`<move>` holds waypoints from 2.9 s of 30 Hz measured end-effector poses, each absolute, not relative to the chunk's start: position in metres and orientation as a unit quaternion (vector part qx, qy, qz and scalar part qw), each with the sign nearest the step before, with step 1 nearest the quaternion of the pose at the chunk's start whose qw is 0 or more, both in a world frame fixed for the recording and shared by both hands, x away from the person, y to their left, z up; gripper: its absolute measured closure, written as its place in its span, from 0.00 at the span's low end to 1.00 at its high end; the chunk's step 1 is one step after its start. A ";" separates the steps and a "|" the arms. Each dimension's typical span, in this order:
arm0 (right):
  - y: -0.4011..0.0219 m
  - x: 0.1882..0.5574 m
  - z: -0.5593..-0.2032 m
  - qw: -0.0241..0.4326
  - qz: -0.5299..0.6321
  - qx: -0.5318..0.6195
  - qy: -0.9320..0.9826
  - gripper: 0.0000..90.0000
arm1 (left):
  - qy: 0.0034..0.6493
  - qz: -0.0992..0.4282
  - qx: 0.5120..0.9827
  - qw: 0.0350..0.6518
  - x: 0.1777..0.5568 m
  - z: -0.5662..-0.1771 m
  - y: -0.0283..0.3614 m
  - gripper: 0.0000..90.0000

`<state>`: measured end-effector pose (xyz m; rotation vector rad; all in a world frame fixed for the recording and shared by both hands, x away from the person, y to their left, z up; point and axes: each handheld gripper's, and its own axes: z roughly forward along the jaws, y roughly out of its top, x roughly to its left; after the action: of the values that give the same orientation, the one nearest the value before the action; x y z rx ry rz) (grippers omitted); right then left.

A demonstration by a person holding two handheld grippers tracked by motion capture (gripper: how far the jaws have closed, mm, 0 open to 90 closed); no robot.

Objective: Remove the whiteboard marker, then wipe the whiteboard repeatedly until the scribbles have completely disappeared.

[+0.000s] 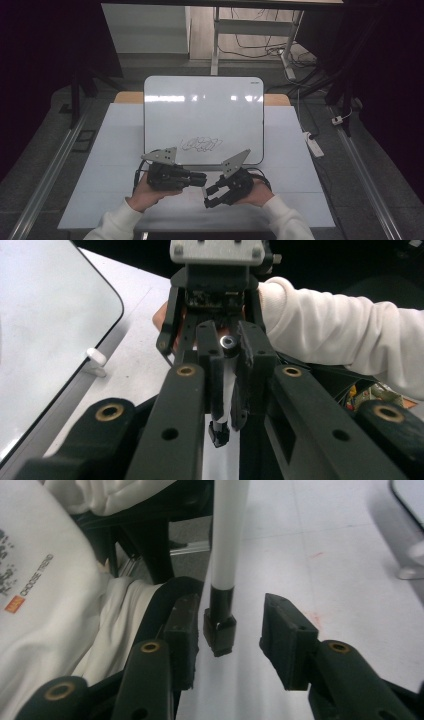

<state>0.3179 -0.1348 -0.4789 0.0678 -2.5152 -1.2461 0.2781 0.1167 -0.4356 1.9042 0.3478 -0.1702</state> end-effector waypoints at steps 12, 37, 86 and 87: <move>-0.129 0.314 -0.482 0.188 -0.431 0.047 -0.881 0.82 | 0.125 -0.088 0.816 0.558 0.281 -0.436 0.114 0.89; -0.123 0.308 -0.484 0.151 -0.465 0.035 -0.871 0.83 | 0.119 -0.125 0.819 0.547 0.304 -0.432 0.092 0.90; -0.132 0.353 -0.467 -0.157 -0.589 -0.247 -0.753 0.86 | 0.443 0.149 0.771 0.433 0.223 -0.514 0.241 0.24; -0.121 0.357 -0.468 -0.153 -0.587 -0.245 -0.756 0.86 | 0.442 0.148 0.772 0.433 0.223 -0.514 0.241 0.24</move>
<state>0.3569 -0.1211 -0.4684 -0.8555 -2.6392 -2.0480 0.2235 0.2411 -0.5139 1.9227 1.1020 0.3693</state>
